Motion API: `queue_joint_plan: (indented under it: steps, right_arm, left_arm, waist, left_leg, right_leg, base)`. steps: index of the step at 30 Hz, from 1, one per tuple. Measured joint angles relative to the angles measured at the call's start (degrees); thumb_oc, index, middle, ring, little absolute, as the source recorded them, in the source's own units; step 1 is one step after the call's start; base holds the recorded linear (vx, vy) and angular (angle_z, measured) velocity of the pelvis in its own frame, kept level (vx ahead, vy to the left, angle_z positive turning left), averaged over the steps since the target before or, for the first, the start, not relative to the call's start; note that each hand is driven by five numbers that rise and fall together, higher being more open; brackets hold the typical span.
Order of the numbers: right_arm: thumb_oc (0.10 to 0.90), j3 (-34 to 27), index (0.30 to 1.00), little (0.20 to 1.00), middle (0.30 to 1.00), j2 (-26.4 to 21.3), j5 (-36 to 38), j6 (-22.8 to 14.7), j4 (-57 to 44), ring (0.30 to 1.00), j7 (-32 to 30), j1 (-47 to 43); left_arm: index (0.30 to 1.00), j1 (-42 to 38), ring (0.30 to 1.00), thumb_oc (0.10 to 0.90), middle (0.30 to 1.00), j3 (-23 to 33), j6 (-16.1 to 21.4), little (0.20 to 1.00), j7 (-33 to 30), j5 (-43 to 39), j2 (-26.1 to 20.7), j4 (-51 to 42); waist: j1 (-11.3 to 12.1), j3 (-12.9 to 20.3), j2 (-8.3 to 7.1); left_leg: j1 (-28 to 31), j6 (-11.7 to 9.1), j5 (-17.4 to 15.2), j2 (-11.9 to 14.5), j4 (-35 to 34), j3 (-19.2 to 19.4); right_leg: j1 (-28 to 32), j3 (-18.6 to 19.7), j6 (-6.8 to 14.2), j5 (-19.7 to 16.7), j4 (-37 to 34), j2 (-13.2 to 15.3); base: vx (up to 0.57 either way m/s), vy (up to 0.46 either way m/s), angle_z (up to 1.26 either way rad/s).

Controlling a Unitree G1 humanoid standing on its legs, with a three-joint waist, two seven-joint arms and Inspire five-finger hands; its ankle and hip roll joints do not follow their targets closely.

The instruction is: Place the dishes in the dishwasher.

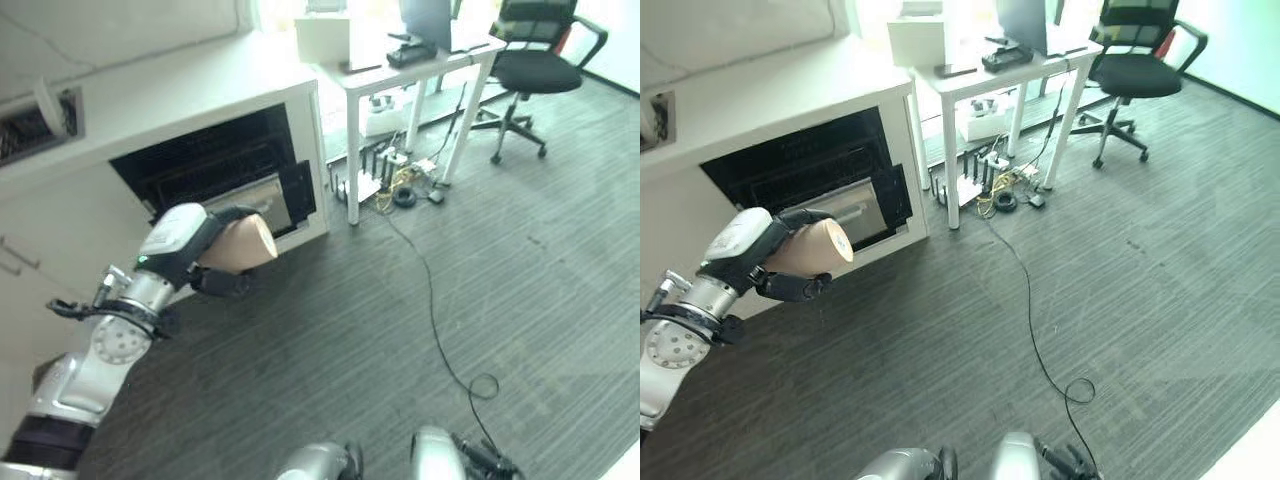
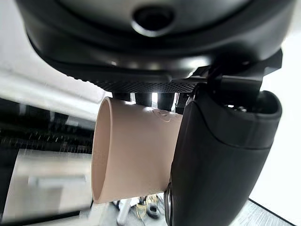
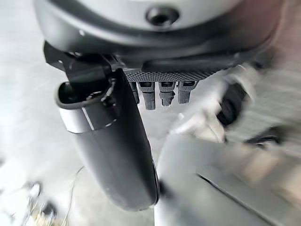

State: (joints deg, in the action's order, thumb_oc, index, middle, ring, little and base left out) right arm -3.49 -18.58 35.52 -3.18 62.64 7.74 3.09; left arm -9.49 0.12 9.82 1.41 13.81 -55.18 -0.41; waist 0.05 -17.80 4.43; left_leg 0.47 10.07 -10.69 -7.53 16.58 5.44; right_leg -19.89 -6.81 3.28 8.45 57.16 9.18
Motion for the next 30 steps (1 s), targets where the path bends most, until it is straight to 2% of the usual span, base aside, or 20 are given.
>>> queue_joint_plan:
  steps: [1,2,3,4,5,6,8,10,12,14,17,20,22,24,25,26,27,28,29,30]
  right_arm:
    - [0.8,-0.06,0.9,0.9,0.9,-0.55,-0.91,0.11,0.23,0.9,-0.04,-0.63]
    - [0.8,0.09,0.9,0.9,0.9,-1.0,-1.69,0.49,0.18,0.9,0.18,-0.93]
    - [0.8,0.98,0.9,0.9,0.9,-0.93,-1.74,0.78,0.2,0.9,0.21,-1.25]
    - [0.8,1.47,0.9,0.9,0.9,0.72,-1.72,0.97,1.22,0.9,0.87,-2.15]
    - [0.8,1.37,0.9,0.9,0.9,1.26,-1.74,1.3,1.8,0.9,1.71,-1.16]
    - [0.8,1.45,0.9,0.9,0.9,1.03,-1.83,2.16,3.52,0.9,2.05,-1.01]
    - [0.8,0.73,0.9,0.9,0.9,0.19,-1.83,2.47,5.35,0.9,2.16,-0.63]
    - [0.8,0.3,0.9,0.9,0.9,-0.47,-1.85,3.11,5.94,0.9,2.24,-0.22]
    - [0.8,0.35,0.9,0.9,0.9,-0.62,-1.8,3.78,7.28,0.9,2.85,-0.46]
    - [0.8,0.43,0.9,0.9,0.9,-2.21,-1.8,4.34,7.74,0.9,2.53,-1.41]
    - [0.8,0.51,0.9,0.9,0.9,-2.19,-2.17,3.57,5.15,0.9,3.76,-1.61]
    - [0.8,0.33,0.9,0.9,0.9,-4.31,-2.57,1.45,4.74,0.9,4.38,-3.45]
    - [0.8,-1.94,0.9,0.9,0.9,-5.67,-1.55,0.14,4.86,0.9,4.79,-4.88]
    - [0.8,-4.05,0.9,0.9,0.9,-6.86,-1.57,-0.14,5.16,0.9,4.9,-6.06]
    - [0.8,-4.07,0.9,0.9,0.9,-7.55,-1.57,-0.32,4.77,0.9,5.21,-5.88]
    - [0.8,-3.87,0.9,0.9,0.9,-8.31,-1.57,-0.33,4.07,0.9,5.87,-5.18]
    - [0.8,-3.16,0.9,0.9,0.9,-7.37,-1.56,-0.37,3.31,0.9,5.76,-5.81]
    - [0.8,-2.87,0.9,0.9,0.9,-4.47,-1.62,0.86,3.14,0.9,6.77,-6.84]
    - [0.8,-2.94,0.9,0.9,0.9,-2.59,-1.64,1.19,4.13,0.9,6.7,-7.14]
    - [0.8,-2.91,0.9,0.9,0.9,-0.49,-1.65,1.21,5.68,0.9,6.31,-7.12]
  left_arm:
    - [0.3,-0.83,0.3,0.4,0.3,-0.13,-0.48,0.3,-0.01,0.01,0.09,-0.01]
    - [0.3,-1.39,0.3,0.4,0.3,-0.13,-0.99,0.3,0.0,0.03,-0.02,-0.14]
    - [0.3,-2.56,0.3,0.4,0.3,-0.12,-1.22,0.3,-0.03,0.02,0.4,0.56]
    - [0.3,-5.18,0.3,0.4,0.3,-1.03,-1.85,0.3,-0.19,0.03,-2.23,0.88]
    - [0.3,-6.61,0.3,0.4,0.3,-1.65,-2.49,0.3,-0.2,0.05,-3.87,0.01]
    - [0.3,-6.7,0.3,0.4,0.3,-1.69,-3.76,0.3,-1.12,-0.04,-2.98,-0.39]
    - [0.3,-6.63,0.3,0.4,0.3,-2.8,-5.97,0.3,-1.05,-0.11,-2.96,-0.02]
    - [0.3,-5.51,0.3,0.4,0.3,-2.73,-5.74,0.3,-1.06,-1.34,-3.3,0.16]
    - [0.3,-1.87,0.3,0.4,0.3,-2.02,-4.23,0.3,-1.15,-2.49,-3.77,0.32]
    - [0.3,5.61,0.3,0.4,0.3,0.12,-3.39,0.3,-1.04,-2.59,-3.93,-3.05]
    - [0.3,10.29,0.3,0.4,0.3,4.29,-2.79,0.3,-1.07,-3.64,-5.23,-8.6]
    - [0.3,10.09,0.3,0.4,0.3,8.31,-2.32,0.3,-1.1,-4.7,-7.99,-9.7]
    - [0.3,8.36,0.3,0.4,0.3,10.18,-1.33,0.3,-1.09,-6.81,-8.43,-9.73]
    - [0.3,7.88,0.3,0.4,0.3,11.24,-0.62,0.3,-1.08,-7.4,-10.15,-8.93]
    - [0.3,7.95,0.3,0.4,0.3,11.31,-0.6,0.3,-1.09,-8.69,-11.28,-8.43]
    - [0.3,8.04,0.3,0.4,0.3,11.32,-0.57,0.3,-1.09,-9.24,-12.99,-8.04]
    - [0.3,7.19,0.3,0.4,0.3,12.18,-0.06,0.3,-1.34,-9.79,-12.83,-7.17]
    - [0.3,8.37,0.3,0.4,0.3,12.25,0.07,0.3,-1.9,-11.31,-11.88,-6.87]
    - [0.3,7.88,0.3,0.4,0.3,12.25,0.06,0.3,-1.92,-11.23,-11.79,-6.89]
    - [0.3,7.66,0.3,0.4,0.3,12.23,0.33,0.3,-2.05,-11.02,-10.48,-7.05]
  waist:
    - [-0.39,-0.33,0.66]
    - [-1.06,-0.67,1.36]
    - [-1.85,-1.51,0.83]
    - [-3.99,-2.42,-2.58]
    - [-5.6,-2.04,-3.5]
    - [-3.54,-2.82,-5.03]
    - [-4.63,-3.32,-4.21]
    - [-5.17,-3.45,-1.24]
    - [-5.14,-2.17,-1.08]
    - [-3.57,0.28,1.63]
    - [-0.03,0.55,0.21]
    - [1.72,0.51,-1.72]
    - [1.93,0.04,-2.76]
    - [2.69,-0.23,-1.55]
    - [3.14,0.02,0.07]
    - [2.91,0.75,3.21]
    - [3.43,-1.13,2.16]
    - [3.57,-1.92,2.11]
    - [4.1,-2.91,-0.04]
    - [4.79,-3.18,-2.9]
  left_leg:
    - [0.85,-0.24,0.74,-0.2,-1.2,-0.76]
    - [1.98,-2.77,0.26,-0.39,-3.13,-1.94]
    - [1.64,-13.56,-1.99,-0.49,-1.75,-2.21]
    - [-1.67,-0.66,-7.34,-1.35,8.12,-3.47]
    - [-1.25,-1.02,-8.78,0.78,7.24,-3.79]
    - [0.93,-1.24,-9.36,-2.53,7.6,-3.76]
    - [5.19,-0.91,-10.07,-5.28,5.1,-5.86]
    - [12.38,-1.28,-9.84,-5.7,-1.58,-9.47]
    - [18.67,-5.94,-8.34,-6.83,-1.14,-11.75]
    - [20.14,-13.34,-3.57,-6.22,1.67,-14.13]
    - [14.02,-14.93,-3.34,0.67,14.96,-10.74]
    - [-1.57,-16.47,1.8,4.69,33.22,-10.85]
    - [-13.14,-15.66,4.7,3.87,33.74,-7.3]
    - [-16.23,-14.37,5.07,3.8,16.74,-5.61]
    - [-13.95,-12.94,8.84,4.91,4.54,-5.29]
    - [-11.04,-12.18,16.17,7.5,-8.42,-4.04]
    - [-8.7,-10.74,19.09,6.3,-9.86,-0.84]
    - [-9.21,-14.42,21.58,5.33,-11.13,0.48]
    - [-9.93,-15.22,22.11,3.95,-8.32,1.77]
    - [-11.89,-15.41,22.08,2.07,-3.9,3.71]
  right_leg:
    - [0.03,-1.65,-1.14,0.63,-6.96,-2.64]
    - [-0.12,-2.95,-2.21,0.72,-15.08,-5.94]
    - [0.02,-3.36,-3.47,-0.02,-24.13,-7.67]
    - [-0.06,-3.96,-0.87,-1.68,-33.49,-4.72]
    - [-1.8,-3.86,0.78,-3.18,-36.34,-2.98]
    - [-4.07,-2.17,1.29,-3.87,-36.07,-1.27]
    - [-8.61,1.52,-2.18,-5.88,-33.22,-1.88]
    - [-10.35,1.66,-5.87,-7.53,-32.95,-6.04]
    - [-4.64,1.87,-13.2,-12.3,-33.88,-9.7]
    - [-3.38,2.27,-12.74,-7.74,-29.75,-9.99]
    - [5.2,4.2,-12.05,-3.15,-33.46,-9.85]
    - [12.96,5.01,-10.56,0.12,-34.59,-5.94]
    - [14.22,5.21,-9.25,2.69,-34.08,-1.17]
    - [19.16,5.03,-1.66,3.08,-37.46,1.59]
    - [20.47,4.94,1.0,4.11,-36.59,1.69]
    - [21.19,4.17,3.96,7.15,-34.18,0.0]
    - [20.72,5.23,7.83,12.38,-28.99,1.97]
    - [16.78,1.23,-1.7,16.13,-22.97,-4.2]
    - [18.31,0.43,-2.72,15.85,-26.2,-5.3]
    - [20.36,1.51,-9.19,13.41,-31.11,-6.24]
  base:
    - [0.45,-0.105,-0.03]
    - [0.43,-0.118,0.16]
    - [0.46,-0.131,0.71]
    - [0.48,-0.14,1.14]
    - [0.51,-0.162,0.85]
    - [0.46,-0.15,0.38]
    - [0.47,-0.168,0.29]
    - [0.55,-0.243,0.41]
    - [0.66,-0.328,0.2]
    - [0.51,-0.274,-0.02]
    - [0.35,-0.199,0.24]
    - [0.27,-0.221,0.41]
    - [0.25,-0.033,0.58]
    - [0.24,0.054,-0.03]
    - [0.21,0.057,-0.37]
    - [0.2,0.04,-0.4]
    - [0.24,0.044,-0.18]
    - [0.21,0.05,-0.08]
    - [0.16,0.062,0.05]
    - [0.12,0.089,0.34]
